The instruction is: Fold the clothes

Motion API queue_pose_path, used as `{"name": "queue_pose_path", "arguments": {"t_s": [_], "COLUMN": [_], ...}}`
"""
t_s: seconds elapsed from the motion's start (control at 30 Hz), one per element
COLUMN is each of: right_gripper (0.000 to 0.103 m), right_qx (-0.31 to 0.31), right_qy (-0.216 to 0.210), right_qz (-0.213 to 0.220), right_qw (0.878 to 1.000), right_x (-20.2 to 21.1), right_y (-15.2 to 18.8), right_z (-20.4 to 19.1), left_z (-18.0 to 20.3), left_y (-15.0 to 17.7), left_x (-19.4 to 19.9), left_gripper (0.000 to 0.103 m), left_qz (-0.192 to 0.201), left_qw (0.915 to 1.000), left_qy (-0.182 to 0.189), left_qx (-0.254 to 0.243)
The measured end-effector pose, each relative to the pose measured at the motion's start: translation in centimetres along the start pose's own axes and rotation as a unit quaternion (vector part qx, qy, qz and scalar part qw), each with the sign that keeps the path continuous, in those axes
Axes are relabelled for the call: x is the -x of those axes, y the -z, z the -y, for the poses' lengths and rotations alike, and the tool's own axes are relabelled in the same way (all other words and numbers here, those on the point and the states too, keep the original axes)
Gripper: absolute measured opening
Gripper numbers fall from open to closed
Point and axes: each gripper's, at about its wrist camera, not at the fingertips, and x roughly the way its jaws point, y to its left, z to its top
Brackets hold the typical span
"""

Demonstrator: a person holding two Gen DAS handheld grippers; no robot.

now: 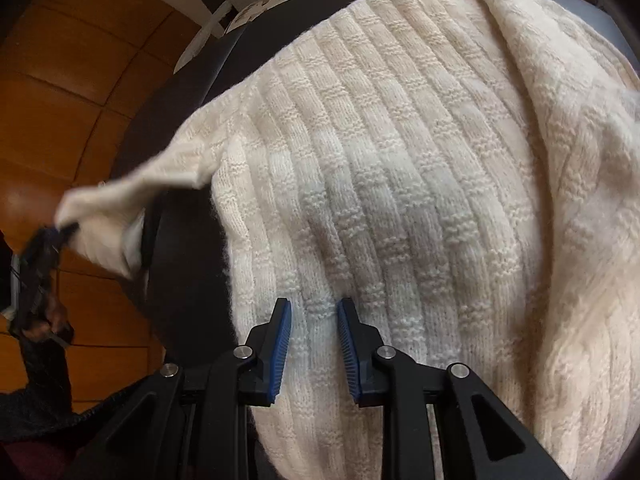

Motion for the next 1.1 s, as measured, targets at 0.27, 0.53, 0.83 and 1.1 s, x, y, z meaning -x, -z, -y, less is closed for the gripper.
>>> {"name": "queue_pose_path", "arguments": {"t_s": [0.27,0.53,0.83,1.1], "right_gripper": [0.023,0.025,0.028,0.029], "right_qx": [-0.004,0.045,0.056,0.122], "right_qy": [0.017,0.065,-0.089,0.012], "right_qz": [0.014,0.030,0.017,0.020], "right_qw": [1.000,0.996,0.994,0.992], "right_x": [0.6,1.6,0.9,0.8], "right_y": [0.3,-0.2,-2.4,-6.7], "right_z": [0.3,-3.2,-11.0,-13.0], "left_z": [-2.3,-11.2,-13.9,-13.1], "left_y": [10.0,17.0,25.6,22.0], "left_x": [-2.7,4.8,2.6,0.1], "left_gripper": [0.016,0.030,0.039,0.058], "left_qz": [-0.105,-0.030,-0.069,-0.111], "left_qw": [0.9713,0.8904,0.7430,0.7680], "left_qy": [0.072,0.102,0.202,0.216], "left_qx": [0.201,0.443,0.634,0.593]}}
